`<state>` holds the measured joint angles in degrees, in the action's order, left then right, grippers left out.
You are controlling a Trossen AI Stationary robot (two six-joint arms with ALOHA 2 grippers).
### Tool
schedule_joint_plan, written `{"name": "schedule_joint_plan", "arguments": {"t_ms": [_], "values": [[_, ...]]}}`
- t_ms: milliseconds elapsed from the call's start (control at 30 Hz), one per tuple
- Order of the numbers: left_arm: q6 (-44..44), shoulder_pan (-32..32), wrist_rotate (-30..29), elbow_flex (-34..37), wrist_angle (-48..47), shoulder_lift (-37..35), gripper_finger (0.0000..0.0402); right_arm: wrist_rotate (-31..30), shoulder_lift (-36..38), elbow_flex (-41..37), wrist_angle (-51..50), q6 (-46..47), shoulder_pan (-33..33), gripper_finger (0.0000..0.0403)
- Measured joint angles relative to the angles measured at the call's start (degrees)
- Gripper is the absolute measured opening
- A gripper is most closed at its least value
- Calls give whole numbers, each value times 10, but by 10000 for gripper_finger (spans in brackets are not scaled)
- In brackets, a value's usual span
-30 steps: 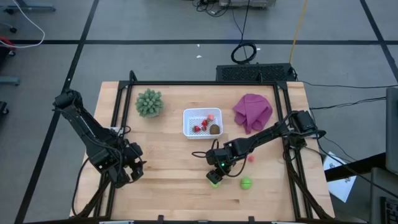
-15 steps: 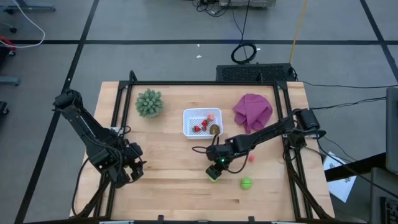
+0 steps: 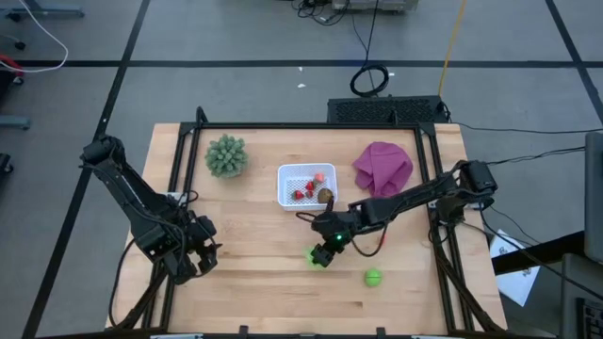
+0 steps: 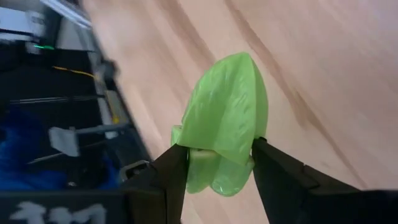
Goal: Pick and placing Produce into tupperware
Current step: Put the green starfruit into the white bin
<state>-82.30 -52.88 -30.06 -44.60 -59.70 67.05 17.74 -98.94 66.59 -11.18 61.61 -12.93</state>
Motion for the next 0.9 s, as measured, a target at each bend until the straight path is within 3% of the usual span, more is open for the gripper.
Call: {"name": "schedule_joint_plan", "arguments": {"t_ms": [400, 700, 900], "values": [[0, 0, 0, 0, 0, 0, 207, -58, 103, 1, 3, -117, 73, 151], [0, 0, 0, 0, 0, 0, 207, -25, 125, 19, -13, -225, 189, 152], [0, 0, 1, 0, 0, 0, 207, -12, 125, 54, -91, -298, 254, 151]]}}
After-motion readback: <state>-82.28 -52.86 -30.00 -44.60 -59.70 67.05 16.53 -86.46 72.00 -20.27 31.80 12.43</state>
